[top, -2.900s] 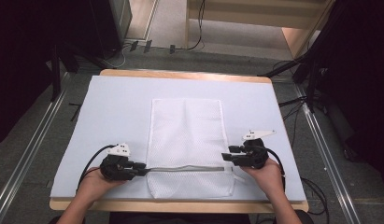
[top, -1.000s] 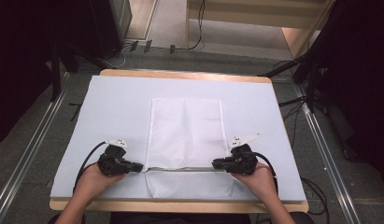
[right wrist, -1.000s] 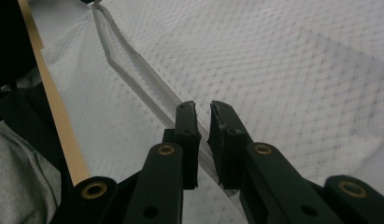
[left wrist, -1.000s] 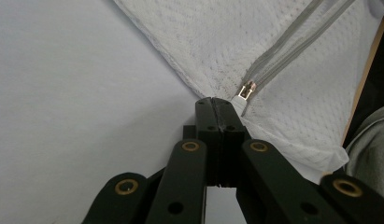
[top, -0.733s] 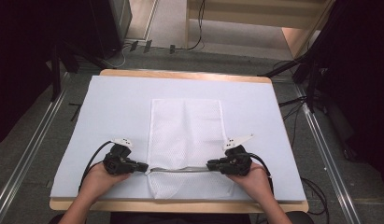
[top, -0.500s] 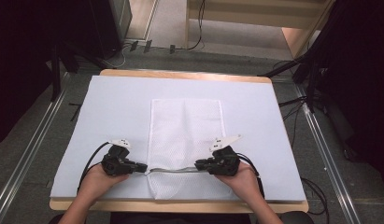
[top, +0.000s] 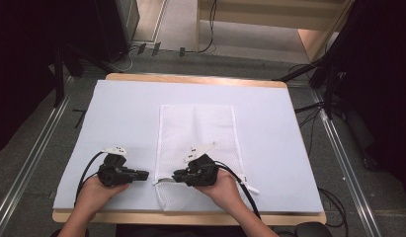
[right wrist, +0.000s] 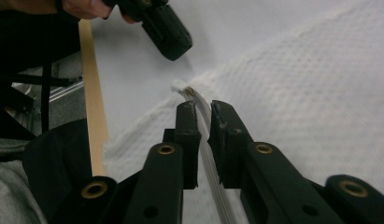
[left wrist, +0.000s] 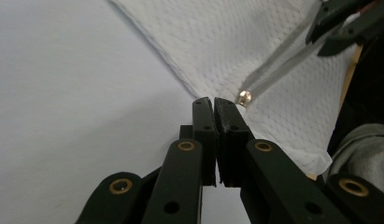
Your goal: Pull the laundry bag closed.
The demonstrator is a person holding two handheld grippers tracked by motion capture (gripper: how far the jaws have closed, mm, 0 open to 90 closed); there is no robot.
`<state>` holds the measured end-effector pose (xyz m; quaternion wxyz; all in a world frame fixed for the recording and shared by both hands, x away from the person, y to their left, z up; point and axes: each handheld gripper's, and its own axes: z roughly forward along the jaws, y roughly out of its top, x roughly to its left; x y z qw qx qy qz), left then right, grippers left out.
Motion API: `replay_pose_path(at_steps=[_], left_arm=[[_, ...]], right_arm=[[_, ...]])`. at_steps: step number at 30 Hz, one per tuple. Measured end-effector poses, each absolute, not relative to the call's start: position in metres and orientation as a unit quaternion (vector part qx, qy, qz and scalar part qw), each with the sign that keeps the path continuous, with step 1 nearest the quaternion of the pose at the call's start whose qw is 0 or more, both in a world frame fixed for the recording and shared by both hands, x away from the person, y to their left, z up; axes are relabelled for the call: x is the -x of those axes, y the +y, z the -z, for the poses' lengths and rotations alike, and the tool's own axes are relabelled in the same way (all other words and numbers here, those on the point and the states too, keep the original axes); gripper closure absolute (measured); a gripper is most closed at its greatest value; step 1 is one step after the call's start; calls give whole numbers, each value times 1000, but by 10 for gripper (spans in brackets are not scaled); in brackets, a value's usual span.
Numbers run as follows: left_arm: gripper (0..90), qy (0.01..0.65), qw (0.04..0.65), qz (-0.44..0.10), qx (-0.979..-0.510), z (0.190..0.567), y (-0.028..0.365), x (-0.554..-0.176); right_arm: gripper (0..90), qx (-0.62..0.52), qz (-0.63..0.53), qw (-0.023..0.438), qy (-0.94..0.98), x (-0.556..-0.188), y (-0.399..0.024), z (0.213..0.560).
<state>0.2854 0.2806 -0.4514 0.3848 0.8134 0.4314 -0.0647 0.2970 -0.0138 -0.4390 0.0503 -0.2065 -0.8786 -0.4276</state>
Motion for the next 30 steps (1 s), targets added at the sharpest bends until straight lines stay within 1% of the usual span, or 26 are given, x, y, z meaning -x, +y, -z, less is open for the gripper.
replay_pose_path(at_steps=[3,5,8,13,19,25,27,29,30], left_arm=[[864,443,395,61,-803,450,289,-287],[856,447,394,55,-801,448,292,-287],[837,449,394,50,-800,447,295,-288],[814,453,404,47,-793,445,301,-289],[798,460,410,46,-786,444,306,-290],[785,463,414,47,-783,444,308,-291],[778,464,413,48,-782,444,309,-291],[770,467,414,47,-780,444,309,-291],[769,468,414,48,-779,444,309,-291]], right_arm=[[798,190,426,53,-883,-299,2,438],[779,182,417,61,-888,-301,13,439],[779,158,402,56,-900,-303,29,441],[740,132,388,61,-910,-306,50,444],[740,124,374,50,-918,-309,65,449],[724,121,360,55,-923,-310,73,458],[737,116,360,49,-925,-309,74,460],[809,115,357,34,-926,-307,74,461],[818,113,354,31,-928,-306,75,461]])
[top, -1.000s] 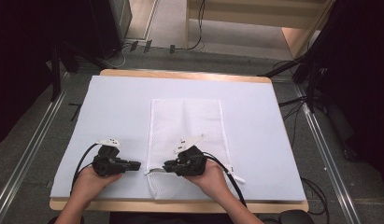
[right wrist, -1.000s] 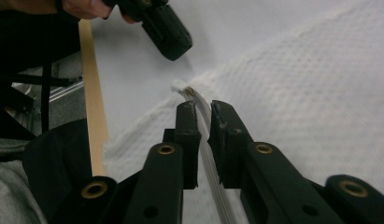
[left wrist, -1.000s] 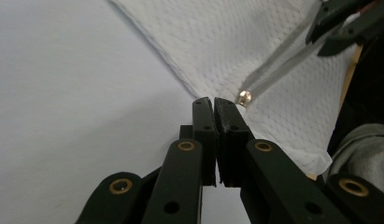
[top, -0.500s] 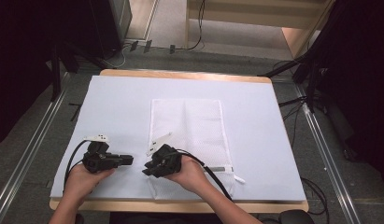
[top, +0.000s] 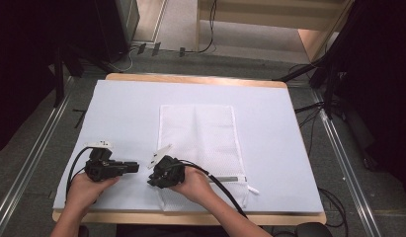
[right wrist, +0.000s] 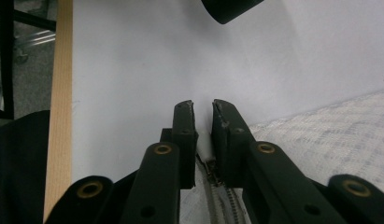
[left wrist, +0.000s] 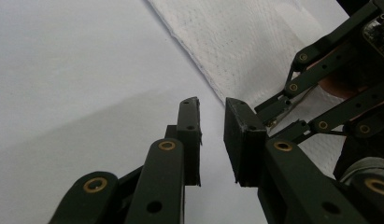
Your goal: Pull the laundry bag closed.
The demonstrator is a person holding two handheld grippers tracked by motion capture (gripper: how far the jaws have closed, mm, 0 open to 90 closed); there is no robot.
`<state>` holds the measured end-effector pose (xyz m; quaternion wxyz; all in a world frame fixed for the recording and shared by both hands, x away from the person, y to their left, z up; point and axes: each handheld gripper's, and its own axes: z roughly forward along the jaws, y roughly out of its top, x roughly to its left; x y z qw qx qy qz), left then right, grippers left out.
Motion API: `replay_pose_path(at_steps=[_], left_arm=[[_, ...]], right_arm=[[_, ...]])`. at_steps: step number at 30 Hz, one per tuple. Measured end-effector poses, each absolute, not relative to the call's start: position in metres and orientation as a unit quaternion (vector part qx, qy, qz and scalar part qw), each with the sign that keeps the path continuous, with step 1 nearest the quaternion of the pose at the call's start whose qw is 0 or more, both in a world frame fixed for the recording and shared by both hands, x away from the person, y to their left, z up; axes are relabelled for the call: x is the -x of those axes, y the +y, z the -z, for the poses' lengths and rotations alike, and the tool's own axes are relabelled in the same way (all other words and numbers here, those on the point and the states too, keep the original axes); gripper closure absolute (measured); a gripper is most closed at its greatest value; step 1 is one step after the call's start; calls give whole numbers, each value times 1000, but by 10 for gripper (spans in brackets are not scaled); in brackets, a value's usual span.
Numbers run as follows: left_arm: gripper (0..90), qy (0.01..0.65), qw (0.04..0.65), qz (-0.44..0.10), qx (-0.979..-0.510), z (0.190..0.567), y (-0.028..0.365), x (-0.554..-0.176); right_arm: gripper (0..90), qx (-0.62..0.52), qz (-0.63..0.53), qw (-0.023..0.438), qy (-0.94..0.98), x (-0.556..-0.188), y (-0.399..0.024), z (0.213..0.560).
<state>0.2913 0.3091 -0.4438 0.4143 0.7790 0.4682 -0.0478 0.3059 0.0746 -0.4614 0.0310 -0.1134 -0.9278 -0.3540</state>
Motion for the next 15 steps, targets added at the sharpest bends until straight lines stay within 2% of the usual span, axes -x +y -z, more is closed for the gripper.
replay_pose_path(at_steps=[11,15], left_arm=[[759,460,418,50,-782,443,303,-292],[761,454,415,50,-787,443,296,-294]], right_arm=[[817,141,374,48,-915,-306,64,450],[818,142,378,40,-914,-306,59,447]])
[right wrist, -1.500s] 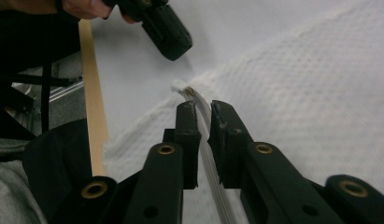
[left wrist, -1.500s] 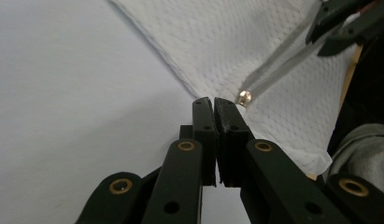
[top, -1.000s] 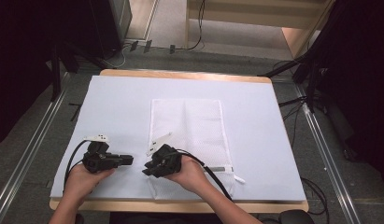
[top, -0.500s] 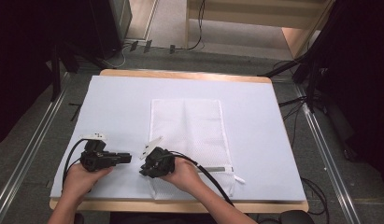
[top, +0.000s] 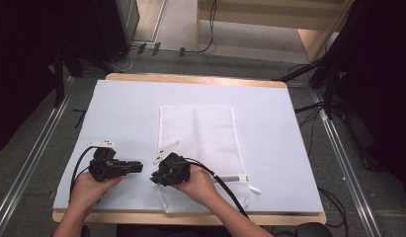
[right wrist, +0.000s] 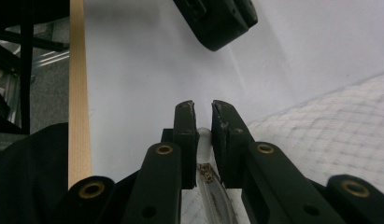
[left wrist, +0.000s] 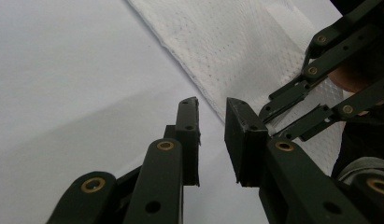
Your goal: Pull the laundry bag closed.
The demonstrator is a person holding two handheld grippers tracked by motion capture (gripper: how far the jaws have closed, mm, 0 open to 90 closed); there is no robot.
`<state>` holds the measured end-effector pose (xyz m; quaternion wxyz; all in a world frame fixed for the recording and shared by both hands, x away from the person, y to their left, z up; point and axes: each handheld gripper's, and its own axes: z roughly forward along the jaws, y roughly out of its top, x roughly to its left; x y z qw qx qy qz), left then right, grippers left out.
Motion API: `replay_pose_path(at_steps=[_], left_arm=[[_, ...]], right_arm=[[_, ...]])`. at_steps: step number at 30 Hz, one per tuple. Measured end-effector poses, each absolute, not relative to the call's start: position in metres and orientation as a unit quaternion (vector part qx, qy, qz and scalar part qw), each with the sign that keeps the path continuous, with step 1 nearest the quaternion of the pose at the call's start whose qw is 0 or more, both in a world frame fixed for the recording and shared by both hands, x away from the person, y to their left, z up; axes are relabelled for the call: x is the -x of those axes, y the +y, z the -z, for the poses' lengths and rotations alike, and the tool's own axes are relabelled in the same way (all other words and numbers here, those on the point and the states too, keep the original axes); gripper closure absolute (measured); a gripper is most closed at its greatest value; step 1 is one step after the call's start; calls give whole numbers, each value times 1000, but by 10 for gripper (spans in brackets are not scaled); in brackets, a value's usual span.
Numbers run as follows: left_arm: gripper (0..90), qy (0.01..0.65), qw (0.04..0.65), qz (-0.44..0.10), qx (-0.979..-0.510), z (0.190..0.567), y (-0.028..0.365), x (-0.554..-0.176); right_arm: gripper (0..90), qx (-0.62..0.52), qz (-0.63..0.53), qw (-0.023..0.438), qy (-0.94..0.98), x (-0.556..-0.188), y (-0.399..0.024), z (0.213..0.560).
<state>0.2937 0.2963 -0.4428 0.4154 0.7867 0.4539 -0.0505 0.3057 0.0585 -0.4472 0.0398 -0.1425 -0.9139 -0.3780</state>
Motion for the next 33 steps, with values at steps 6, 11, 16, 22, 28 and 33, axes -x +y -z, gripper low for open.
replay_pose_path(at_steps=[6,11,16,22,28,33], left_arm=[[761,452,414,53,-789,443,293,-296],[761,451,414,53,-789,444,292,-297],[760,447,410,58,-793,444,287,-298],[778,434,406,72,-801,446,277,-299],[829,412,395,89,-817,448,262,-297],[832,403,387,96,-824,451,254,-296]], right_arm=[[826,146,375,36,-915,-307,54,447],[822,154,383,44,-910,-304,45,446],[821,160,383,45,-909,-303,32,448],[820,168,379,46,-909,-302,26,454],[813,170,379,48,-908,-301,23,458],[766,169,377,48,-909,-300,20,464]])
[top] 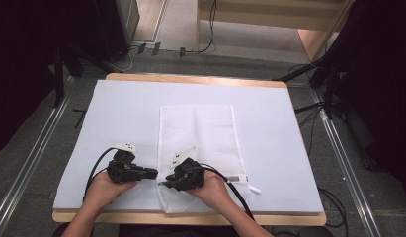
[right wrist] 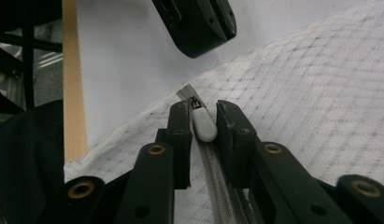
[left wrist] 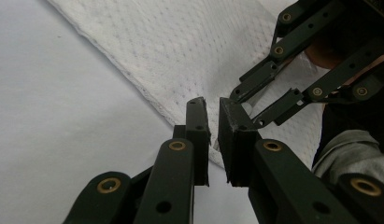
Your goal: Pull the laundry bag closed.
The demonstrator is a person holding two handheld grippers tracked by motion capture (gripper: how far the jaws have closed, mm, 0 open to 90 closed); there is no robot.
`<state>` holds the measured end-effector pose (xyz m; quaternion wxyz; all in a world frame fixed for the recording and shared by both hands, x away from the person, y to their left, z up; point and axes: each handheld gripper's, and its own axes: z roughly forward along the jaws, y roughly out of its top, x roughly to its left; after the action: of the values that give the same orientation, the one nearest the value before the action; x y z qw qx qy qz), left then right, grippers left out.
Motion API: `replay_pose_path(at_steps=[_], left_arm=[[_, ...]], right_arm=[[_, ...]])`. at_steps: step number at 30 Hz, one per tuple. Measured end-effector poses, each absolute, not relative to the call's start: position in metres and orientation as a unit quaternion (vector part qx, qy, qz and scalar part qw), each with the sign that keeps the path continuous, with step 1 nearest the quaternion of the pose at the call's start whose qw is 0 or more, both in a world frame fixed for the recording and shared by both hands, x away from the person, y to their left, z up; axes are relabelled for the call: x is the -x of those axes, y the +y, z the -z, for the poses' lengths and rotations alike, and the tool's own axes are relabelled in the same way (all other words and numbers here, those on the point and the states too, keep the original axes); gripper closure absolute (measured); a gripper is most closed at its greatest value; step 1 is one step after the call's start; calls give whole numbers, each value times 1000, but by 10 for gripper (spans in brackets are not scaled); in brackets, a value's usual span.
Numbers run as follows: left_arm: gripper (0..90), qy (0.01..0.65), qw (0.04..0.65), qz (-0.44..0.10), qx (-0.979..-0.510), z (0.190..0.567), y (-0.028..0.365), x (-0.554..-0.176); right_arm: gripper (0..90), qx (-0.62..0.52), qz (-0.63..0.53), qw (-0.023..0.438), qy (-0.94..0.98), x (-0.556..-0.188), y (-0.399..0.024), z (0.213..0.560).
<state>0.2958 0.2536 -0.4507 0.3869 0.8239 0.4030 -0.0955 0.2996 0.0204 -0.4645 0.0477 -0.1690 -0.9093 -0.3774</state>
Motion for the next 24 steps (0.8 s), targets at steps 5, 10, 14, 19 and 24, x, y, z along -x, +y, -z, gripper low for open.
replay_pose_path(at_steps=[5,10,14,19,24], left_arm=[[844,403,388,96,-823,450,254,-293],[896,395,384,110,-827,451,248,-290],[900,389,369,114,-836,455,241,-289],[900,389,355,121,-842,462,235,-289],[900,383,357,118,-844,464,235,-288]], right_arm=[[746,181,392,62,-900,-300,12,457],[867,234,388,90,-887,-303,4,449],[842,252,381,95,-884,-302,4,453],[786,273,383,106,-876,-306,3,454],[774,274,368,114,-881,-305,6,458]])
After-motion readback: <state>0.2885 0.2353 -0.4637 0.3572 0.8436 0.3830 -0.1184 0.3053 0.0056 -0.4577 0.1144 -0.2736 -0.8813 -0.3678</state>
